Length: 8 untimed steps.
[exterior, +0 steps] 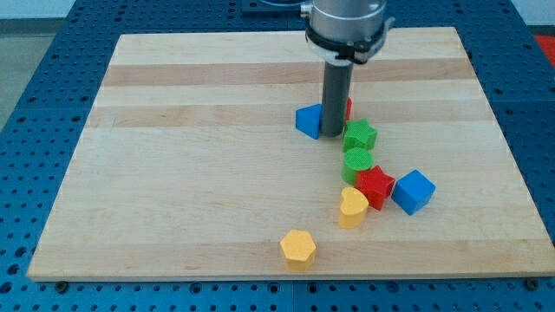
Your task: Move blue triangle diagonally towards top
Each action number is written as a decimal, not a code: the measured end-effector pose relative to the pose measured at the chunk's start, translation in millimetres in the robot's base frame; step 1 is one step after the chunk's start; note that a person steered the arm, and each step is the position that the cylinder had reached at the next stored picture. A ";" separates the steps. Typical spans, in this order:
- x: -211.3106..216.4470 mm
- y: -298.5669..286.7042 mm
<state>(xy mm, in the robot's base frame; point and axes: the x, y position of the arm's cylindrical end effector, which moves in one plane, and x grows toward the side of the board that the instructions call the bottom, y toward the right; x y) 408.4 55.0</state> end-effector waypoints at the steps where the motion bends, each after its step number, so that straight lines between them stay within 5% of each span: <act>1: -34.2 -25.9; 3: -40.0 -107.1; 5: -55.4 -46.6; 8: 1.4 -68.8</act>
<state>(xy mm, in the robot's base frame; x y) 409.9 -13.9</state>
